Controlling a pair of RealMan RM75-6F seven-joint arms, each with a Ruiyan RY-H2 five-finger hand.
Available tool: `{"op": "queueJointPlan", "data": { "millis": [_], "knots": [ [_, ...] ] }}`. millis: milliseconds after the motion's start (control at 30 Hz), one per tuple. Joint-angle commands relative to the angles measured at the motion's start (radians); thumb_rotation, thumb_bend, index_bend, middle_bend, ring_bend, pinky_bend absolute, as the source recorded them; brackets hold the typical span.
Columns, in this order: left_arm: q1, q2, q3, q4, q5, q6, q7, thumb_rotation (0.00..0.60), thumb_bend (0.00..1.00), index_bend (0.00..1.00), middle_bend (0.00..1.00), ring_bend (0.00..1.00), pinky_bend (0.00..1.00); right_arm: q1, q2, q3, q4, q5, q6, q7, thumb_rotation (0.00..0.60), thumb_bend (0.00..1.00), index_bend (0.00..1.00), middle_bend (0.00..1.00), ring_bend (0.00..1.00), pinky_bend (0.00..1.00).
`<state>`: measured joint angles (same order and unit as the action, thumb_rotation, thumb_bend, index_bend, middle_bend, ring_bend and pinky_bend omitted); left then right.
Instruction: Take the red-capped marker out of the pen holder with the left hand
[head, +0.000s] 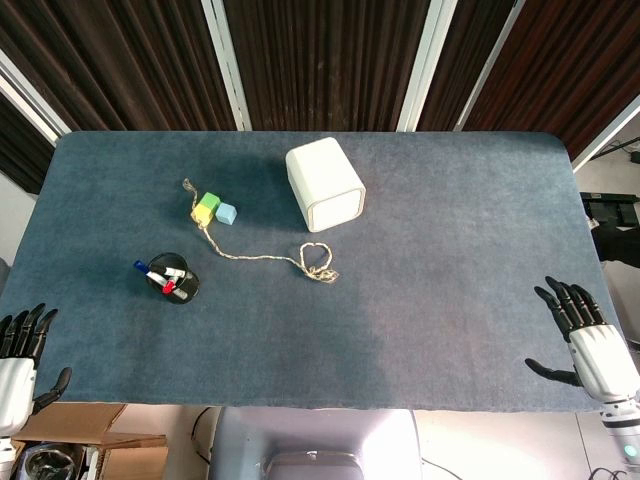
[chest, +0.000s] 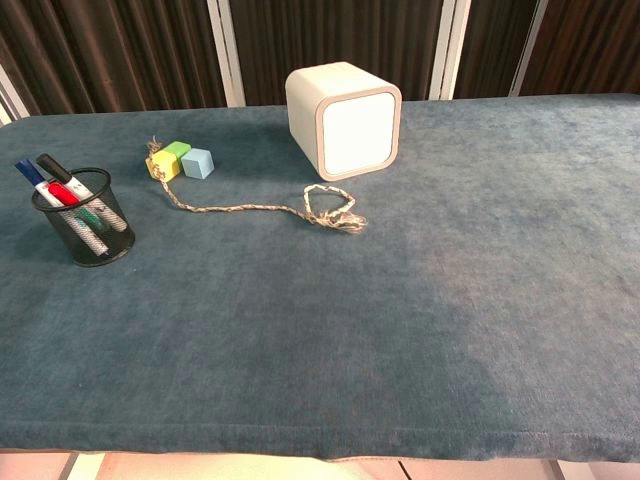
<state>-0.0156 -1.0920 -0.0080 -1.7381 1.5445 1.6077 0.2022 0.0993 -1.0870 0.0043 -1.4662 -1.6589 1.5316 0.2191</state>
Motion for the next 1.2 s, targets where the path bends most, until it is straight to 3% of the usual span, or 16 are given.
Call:
{"op": "queueJointPlan", "data": {
  "millis": [33, 200, 333, 533, 667, 900, 1200],
  "knots": [
    [0.001, 0.0, -0.001, -0.006, -0.007, -0.005, 0.01, 0.6, 0.32, 0.0, 0.0, 0.0, 0.0, 0.002, 0.001, 0.0, -0.001, 0.0, -0.004, 0.0, 0.6, 0.05, 0.0, 0.09, 0.0, 0.07],
    [-0.009, -0.001, -0.016, -0.013, -0.01, -0.013, 0.021, 0.6, 0.32, 0.01, 0.01, 0.0, 0.0, 0.002, 0.005, 0.002, -0.005, 0.001, 0.002, 0.001, 0.6, 0.05, 0.0, 0.09, 0.0, 0.07],
    [-0.06, -0.037, -0.063, -0.004, 0.009, -0.03, 0.03, 0.6, 0.32, 0.13, 0.11, 0.09, 0.03, -0.005, 0.017, 0.014, -0.013, 0.005, 0.029, -0.001, 0.6, 0.05, 0.0, 0.09, 0.0, 0.07],
    [-0.198, -0.117, -0.131, 0.044, 0.023, -0.152, 0.078, 0.6, 0.33, 0.31, 0.31, 0.29, 0.25, -0.009, 0.047, 0.025, -0.039, 0.001, 0.055, -0.017, 0.6, 0.05, 0.0, 0.09, 0.0, 0.07],
    [-0.281, -0.19, -0.167, 0.089, -0.027, -0.25, 0.174, 0.6, 0.34, 0.36, 0.39, 0.39, 0.44, -0.01, 0.057, 0.026, -0.049, 0.002, 0.057, -0.02, 0.6, 0.05, 0.0, 0.09, 0.0, 0.07],
    [-0.361, -0.31, -0.195, 0.17, -0.122, -0.335, 0.285, 0.6, 0.34, 0.35, 0.4, 0.42, 0.52, -0.011, 0.054, 0.024, -0.043, 0.011, 0.046, -0.017, 0.6, 0.05, 0.0, 0.09, 0.0, 0.07],
    [-0.388, -0.391, -0.198, 0.248, -0.162, -0.31, 0.364, 0.6, 0.33, 0.35, 0.39, 0.43, 0.52, -0.011, 0.048, 0.023, -0.033, 0.018, 0.038, -0.008, 0.6, 0.05, 0.0, 0.09, 0.0, 0.07]
  ]
}}
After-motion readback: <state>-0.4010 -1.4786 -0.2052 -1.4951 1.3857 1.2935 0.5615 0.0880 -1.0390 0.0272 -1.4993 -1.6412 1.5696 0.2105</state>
